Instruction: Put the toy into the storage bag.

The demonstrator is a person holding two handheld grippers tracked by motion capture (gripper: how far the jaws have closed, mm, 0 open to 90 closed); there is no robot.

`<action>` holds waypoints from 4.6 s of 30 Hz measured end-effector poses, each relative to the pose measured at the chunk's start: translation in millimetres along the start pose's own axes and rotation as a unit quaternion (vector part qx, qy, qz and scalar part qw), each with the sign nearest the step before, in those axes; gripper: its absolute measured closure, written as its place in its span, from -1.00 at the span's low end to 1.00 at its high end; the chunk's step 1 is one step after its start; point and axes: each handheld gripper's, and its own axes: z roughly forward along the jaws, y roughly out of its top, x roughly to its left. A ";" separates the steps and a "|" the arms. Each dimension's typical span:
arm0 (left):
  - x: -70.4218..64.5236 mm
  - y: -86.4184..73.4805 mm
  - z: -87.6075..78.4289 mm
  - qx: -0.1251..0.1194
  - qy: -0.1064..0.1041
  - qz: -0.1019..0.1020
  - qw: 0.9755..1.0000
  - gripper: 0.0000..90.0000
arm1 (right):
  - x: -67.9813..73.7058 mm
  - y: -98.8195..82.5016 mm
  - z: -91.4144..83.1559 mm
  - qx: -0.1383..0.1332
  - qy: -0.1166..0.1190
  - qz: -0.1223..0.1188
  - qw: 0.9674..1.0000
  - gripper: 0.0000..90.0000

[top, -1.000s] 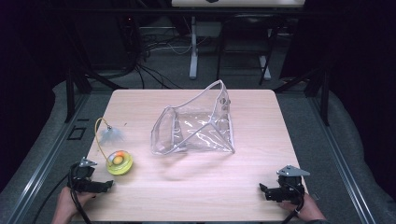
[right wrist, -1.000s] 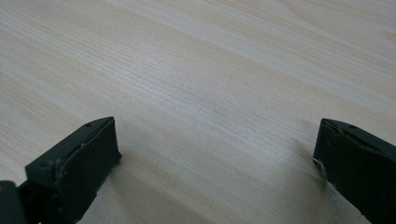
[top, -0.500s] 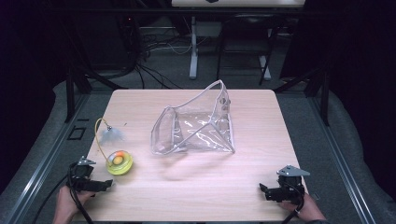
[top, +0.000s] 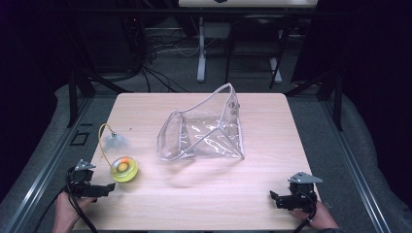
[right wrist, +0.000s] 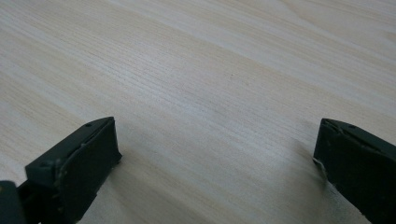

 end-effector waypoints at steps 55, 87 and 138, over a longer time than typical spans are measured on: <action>-29.3 54.2 -64.1 -0.247 -0.015 -0.007 0.969 0.58 | 0.7 -0.2 -0.2 -0.001 -0.001 0.000 1.000 -1.00; -32.0 67.0 -76.8 -0.263 -0.038 0.039 0.963 0.97 | 0.6 -0.2 -0.1 -0.001 0.000 0.000 1.000 -1.00; -41.0 138.6 -95.3 -0.291 -0.055 0.080 0.952 0.97 | 0.3 -0.3 -0.4 0.000 0.002 -0.002 1.000 -1.00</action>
